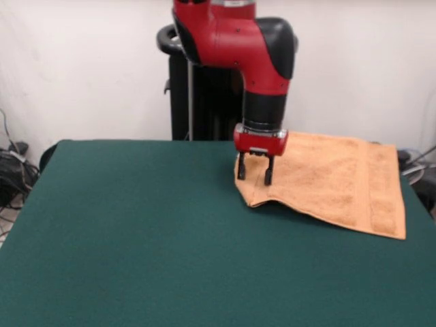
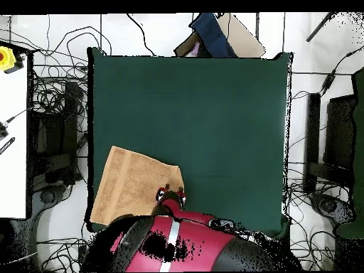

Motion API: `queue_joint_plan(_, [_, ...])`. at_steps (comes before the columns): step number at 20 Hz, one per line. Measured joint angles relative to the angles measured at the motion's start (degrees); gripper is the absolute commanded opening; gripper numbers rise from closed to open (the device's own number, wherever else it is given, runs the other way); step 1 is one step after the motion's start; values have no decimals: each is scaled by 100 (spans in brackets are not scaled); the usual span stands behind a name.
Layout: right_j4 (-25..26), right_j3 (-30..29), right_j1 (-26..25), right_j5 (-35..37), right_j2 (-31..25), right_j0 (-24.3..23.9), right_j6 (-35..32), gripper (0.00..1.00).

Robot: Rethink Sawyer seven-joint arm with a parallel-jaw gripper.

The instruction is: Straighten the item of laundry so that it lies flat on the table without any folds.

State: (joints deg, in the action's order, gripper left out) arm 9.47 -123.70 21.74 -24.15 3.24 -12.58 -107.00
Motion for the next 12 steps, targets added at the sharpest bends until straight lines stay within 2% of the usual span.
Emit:
queue_joint_plan(9, [523, 149, -7, 4, 145, 10, 0, 100])
queue_joint_plan(12, [588, 241, -10, 6, 368, 81, 0, 100])
